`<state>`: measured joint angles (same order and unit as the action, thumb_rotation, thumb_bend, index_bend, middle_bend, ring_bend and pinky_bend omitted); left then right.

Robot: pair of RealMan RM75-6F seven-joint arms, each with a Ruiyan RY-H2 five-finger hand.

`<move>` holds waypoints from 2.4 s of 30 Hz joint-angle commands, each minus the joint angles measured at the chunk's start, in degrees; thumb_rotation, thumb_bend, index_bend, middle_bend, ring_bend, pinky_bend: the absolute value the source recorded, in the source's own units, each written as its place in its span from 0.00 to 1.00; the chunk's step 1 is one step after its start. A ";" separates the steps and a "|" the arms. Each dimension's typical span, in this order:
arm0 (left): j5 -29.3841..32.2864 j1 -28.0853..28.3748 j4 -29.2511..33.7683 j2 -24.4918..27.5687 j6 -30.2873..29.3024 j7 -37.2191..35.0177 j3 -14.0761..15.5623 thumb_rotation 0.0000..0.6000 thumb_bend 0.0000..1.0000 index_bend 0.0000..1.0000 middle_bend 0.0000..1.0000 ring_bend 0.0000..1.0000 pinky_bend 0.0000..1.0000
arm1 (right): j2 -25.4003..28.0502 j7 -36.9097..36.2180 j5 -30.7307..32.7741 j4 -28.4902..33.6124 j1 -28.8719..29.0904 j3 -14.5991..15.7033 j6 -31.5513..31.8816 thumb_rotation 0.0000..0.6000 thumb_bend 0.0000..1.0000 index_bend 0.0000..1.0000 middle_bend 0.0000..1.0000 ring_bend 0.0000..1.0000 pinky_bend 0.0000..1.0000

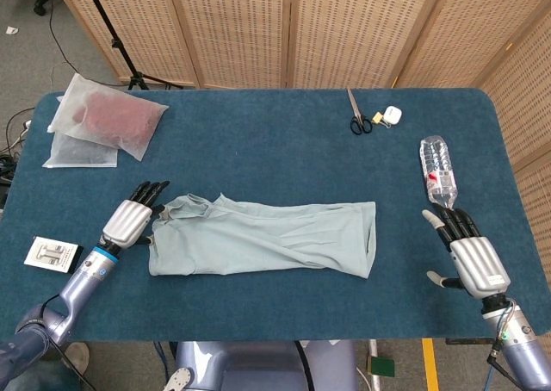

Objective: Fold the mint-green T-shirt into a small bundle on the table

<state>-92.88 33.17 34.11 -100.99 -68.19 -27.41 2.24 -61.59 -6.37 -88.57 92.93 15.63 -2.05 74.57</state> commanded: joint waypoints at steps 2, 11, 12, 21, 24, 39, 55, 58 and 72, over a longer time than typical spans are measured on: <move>-0.02 0.20 -0.16 -0.21 0.54 0.51 0.22 1.00 0.26 0.52 0.00 0.00 0.00 | 0.03 0.02 -0.07 0.05 -0.03 -0.02 0.07 1.00 0.03 0.00 0.00 0.00 0.00; 0.07 0.51 -0.75 -1.37 0.85 1.11 0.30 1.00 0.32 0.56 0.00 0.00 0.00 | 0.13 -0.08 -0.33 0.19 -0.13 -0.01 0.25 1.00 0.04 0.00 0.00 0.00 0.00; 0.12 0.53 -0.86 -1.53 0.81 1.29 0.25 1.00 0.33 0.58 0.00 0.00 0.00 | 0.15 -0.13 -0.37 0.19 -0.14 -0.01 0.28 1.00 0.04 0.00 0.00 0.00 0.00; 0.45 0.50 -1.54 -2.45 0.48 2.03 0.02 1.00 0.44 0.66 0.00 0.00 0.00 | 0.26 -0.42 -0.70 0.18 -0.23 -0.02 0.56 1.00 0.04 0.00 0.00 0.00 0.00; 0.54 0.54 -1.64 -2.65 0.25 2.04 -0.12 1.00 0.46 0.69 0.00 0.00 0.00 | 0.32 -0.60 -0.77 0.20 -0.25 -0.04 0.64 1.00 0.04 0.00 0.00 0.00 0.00; 0.45 0.90 -0.51 -1.74 -0.43 2.42 -0.12 1.00 0.74 0.71 0.00 0.00 0.00 | 0.55 -0.79 -1.23 0.32 -0.36 0.04 0.88 1.00 0.04 0.00 0.00 0.00 0.00; 0.27 -0.32 0.31 2.50 -1.46 1.38 0.71 1.00 0.87 0.73 0.00 0.00 0.00 | 0.66 -0.71 -1.57 0.50 -0.44 0.15 1.03 1.00 0.04 0.00 0.00 0.00 0.00; 0.39 -0.81 0.27 3.53 -1.69 1.39 0.82 1.00 0.87 0.73 0.00 0.00 0.00 | 0.67 -0.60 -1.68 0.62 -0.45 0.17 1.10 1.00 0.04 0.00 0.00 0.00 0.00; 2.02 -3.14 -2.84 7.47 0.28 0.05 1.05 1.00 0.87 0.74 0.00 0.00 0.00 | 0.99 -0.97 -1.81 0.80 -0.57 0.20 1.28 1.00 0.04 0.00 0.00 0.00 0.00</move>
<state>-91.27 30.40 31.92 -93.96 -68.50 -26.94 3.31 -60.60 -7.35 -90.39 93.73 15.06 -1.85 75.85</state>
